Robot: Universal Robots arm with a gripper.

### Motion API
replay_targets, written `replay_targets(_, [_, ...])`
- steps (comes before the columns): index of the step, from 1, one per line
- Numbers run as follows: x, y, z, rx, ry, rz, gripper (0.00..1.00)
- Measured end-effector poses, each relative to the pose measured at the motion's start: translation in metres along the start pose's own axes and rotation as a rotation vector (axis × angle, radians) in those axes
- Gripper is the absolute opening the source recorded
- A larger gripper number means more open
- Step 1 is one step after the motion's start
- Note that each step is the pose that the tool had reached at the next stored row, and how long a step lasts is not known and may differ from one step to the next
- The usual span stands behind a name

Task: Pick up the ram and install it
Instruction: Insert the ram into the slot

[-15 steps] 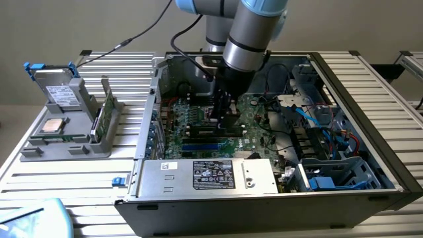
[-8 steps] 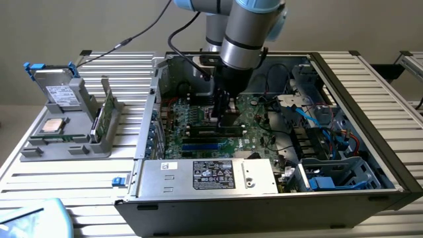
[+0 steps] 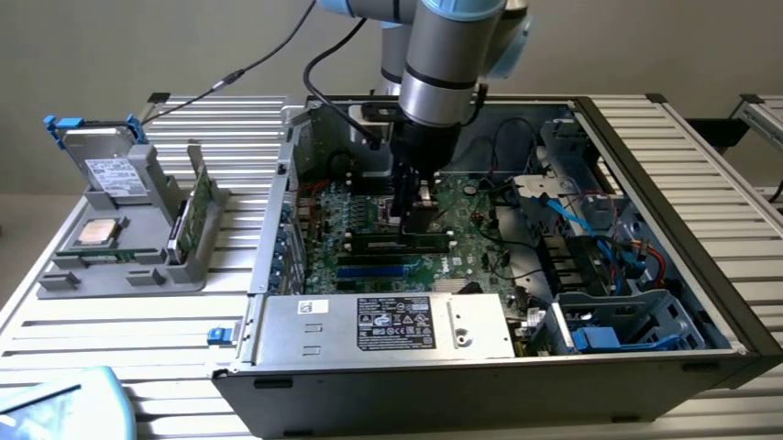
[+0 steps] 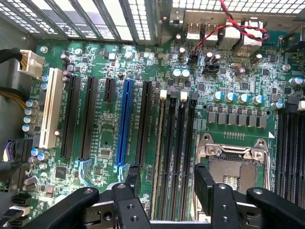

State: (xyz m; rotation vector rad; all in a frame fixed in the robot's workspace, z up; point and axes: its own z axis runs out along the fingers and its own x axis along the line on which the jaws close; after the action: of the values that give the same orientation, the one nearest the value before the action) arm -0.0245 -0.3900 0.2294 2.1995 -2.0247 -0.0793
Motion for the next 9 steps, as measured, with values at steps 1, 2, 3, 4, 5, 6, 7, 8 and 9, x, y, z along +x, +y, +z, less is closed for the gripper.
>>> replay_targets(1, [-0.0002, 0.0013, 0.0001, 0.0034, 0.0008, 0.0, 0.58])
replay_targets(2, [-0.0004, 0.0023, 0.0002, 0.0067, 0.0018, 0.001, 0.58])
replay_targets(3, [-0.0006, 0.0032, 0.0003, 0.0106, 0.0029, 0.001, 0.58])
replay_targets(4, [-0.0008, 0.0038, 0.0004, 0.0145, 0.0039, 0.002, 0.58])
replay_targets(5, [-0.0009, 0.0042, 0.0004, 0.0184, 0.0049, 0.004, 0.58])
replay_targets(6, [-0.0009, 0.0044, 0.0005, 0.0225, 0.0052, 0.006, 0.58])
replay_targets(7, [-0.001, 0.0045, 0.0006, 0.0267, 0.0049, 0.01, 0.58])
replay_targets(8, [-0.0011, 0.0047, 0.0006, 0.03, 0.0046, 0.014, 0.58])
replay_targets(9, [-0.0011, 0.0049, 0.0006, 0.0305, 0.0046, 0.015, 0.58])
